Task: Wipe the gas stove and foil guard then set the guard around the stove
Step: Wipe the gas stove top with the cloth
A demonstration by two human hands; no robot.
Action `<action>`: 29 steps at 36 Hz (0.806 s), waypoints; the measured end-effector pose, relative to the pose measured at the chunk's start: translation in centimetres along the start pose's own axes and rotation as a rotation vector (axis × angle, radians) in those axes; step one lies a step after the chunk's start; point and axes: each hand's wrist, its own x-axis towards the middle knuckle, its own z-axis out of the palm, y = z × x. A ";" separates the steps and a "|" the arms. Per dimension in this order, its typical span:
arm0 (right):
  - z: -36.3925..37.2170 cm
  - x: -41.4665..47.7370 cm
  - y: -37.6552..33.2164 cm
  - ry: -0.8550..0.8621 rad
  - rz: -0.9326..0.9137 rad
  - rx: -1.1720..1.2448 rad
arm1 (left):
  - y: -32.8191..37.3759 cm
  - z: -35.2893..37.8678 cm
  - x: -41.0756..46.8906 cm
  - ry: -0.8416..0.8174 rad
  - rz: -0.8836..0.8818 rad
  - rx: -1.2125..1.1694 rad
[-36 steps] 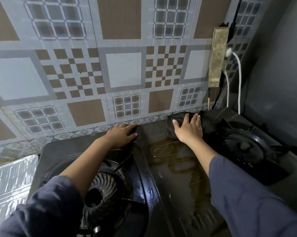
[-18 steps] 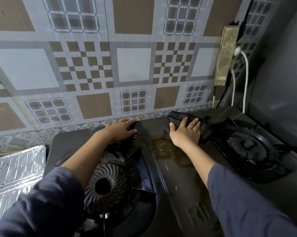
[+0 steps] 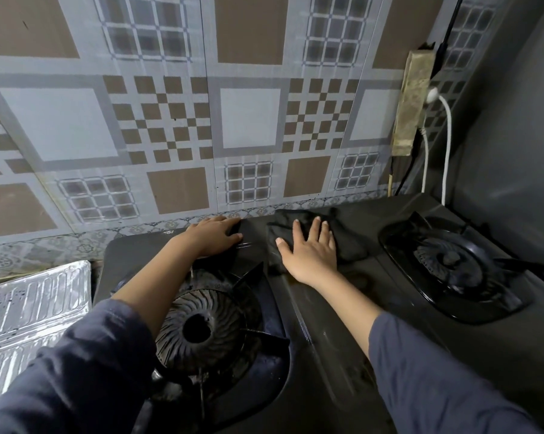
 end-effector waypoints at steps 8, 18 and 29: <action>-0.1 -0.7 -0.1 -0.080 -0.306 -0.047 | -0.4 0.3 0.3 0.018 0.004 -0.011; -0.7 -1.9 0.8 -0.099 -0.544 -0.041 | -0.5 0.5 0.4 0.038 0.006 -0.007; -1.1 -3.7 2.5 -0.135 -0.613 -0.041 | -0.5 0.5 0.4 0.040 0.006 -0.026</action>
